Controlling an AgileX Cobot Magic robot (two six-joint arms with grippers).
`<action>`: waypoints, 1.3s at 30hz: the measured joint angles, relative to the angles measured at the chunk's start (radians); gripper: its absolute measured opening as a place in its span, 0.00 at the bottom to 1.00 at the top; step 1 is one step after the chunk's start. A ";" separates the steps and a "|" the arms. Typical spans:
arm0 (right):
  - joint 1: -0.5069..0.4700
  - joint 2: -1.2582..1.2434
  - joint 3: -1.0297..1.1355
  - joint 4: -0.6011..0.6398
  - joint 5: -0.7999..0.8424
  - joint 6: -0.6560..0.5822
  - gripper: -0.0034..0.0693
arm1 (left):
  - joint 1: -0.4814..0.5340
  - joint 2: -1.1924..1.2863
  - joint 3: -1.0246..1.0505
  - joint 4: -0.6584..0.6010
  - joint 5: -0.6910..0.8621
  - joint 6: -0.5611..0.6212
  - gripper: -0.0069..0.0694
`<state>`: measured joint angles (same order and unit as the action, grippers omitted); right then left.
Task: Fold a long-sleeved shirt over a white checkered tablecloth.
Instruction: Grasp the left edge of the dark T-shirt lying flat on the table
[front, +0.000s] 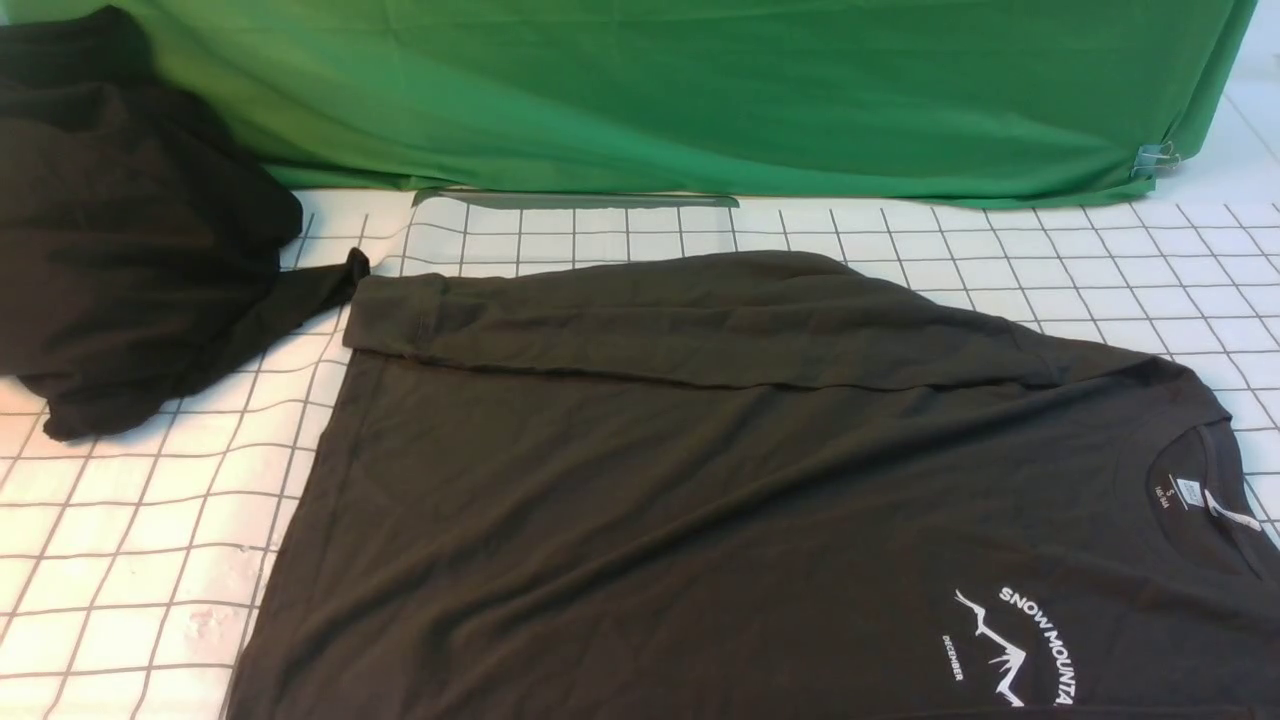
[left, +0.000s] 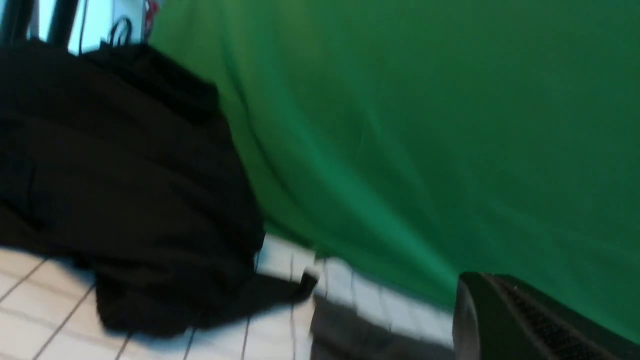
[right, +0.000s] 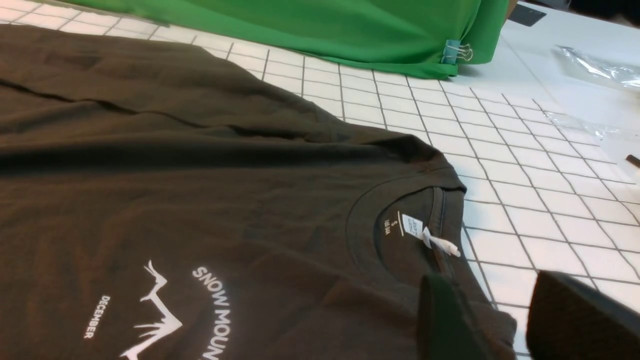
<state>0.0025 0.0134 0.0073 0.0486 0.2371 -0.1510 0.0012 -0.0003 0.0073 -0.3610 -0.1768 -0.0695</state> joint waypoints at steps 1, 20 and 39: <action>0.000 0.000 0.000 0.000 0.000 0.000 0.38 | 0.000 0.000 0.000 -0.001 -0.030 -0.006 0.09; 0.000 0.000 0.000 0.404 -0.439 0.622 0.38 | 0.000 0.017 -0.353 0.180 0.040 -0.475 0.09; 0.371 0.502 -0.776 0.071 0.567 0.271 0.06 | 0.000 0.940 -0.672 0.161 1.260 0.089 0.08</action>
<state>0.3731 0.5154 -0.7691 0.1196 0.8042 0.1204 0.0012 0.9394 -0.6648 -0.1996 1.0827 0.0191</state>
